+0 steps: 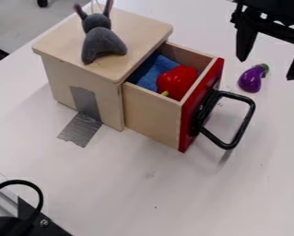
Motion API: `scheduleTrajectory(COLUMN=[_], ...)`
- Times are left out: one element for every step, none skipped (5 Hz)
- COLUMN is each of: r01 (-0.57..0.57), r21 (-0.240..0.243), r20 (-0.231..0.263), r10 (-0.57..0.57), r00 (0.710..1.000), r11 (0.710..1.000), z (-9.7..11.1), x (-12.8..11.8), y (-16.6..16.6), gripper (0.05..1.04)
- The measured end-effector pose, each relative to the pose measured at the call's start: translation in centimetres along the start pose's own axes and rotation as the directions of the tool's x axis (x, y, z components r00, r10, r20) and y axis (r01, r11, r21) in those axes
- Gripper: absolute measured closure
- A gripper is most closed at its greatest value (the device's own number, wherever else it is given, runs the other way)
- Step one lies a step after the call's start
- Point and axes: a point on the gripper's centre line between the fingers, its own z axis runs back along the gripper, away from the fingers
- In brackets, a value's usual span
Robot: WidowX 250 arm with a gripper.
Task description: Take the red thing out of the drawer and place it on the bottom center of the table
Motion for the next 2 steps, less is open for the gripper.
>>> scheduleTrajectory(r01=[0.005, -0.026], r21=[0.011, 0.015], r20=[-0.033, -0.077], r10=[-0.004, 0.027], r00=[0.999, 0.997], r11=[1.0, 1.0], z=[-1.1, -1.6], x=[-0.4, -0.7], y=[0.0, 1.6], gripper=[0.086, 0.086])
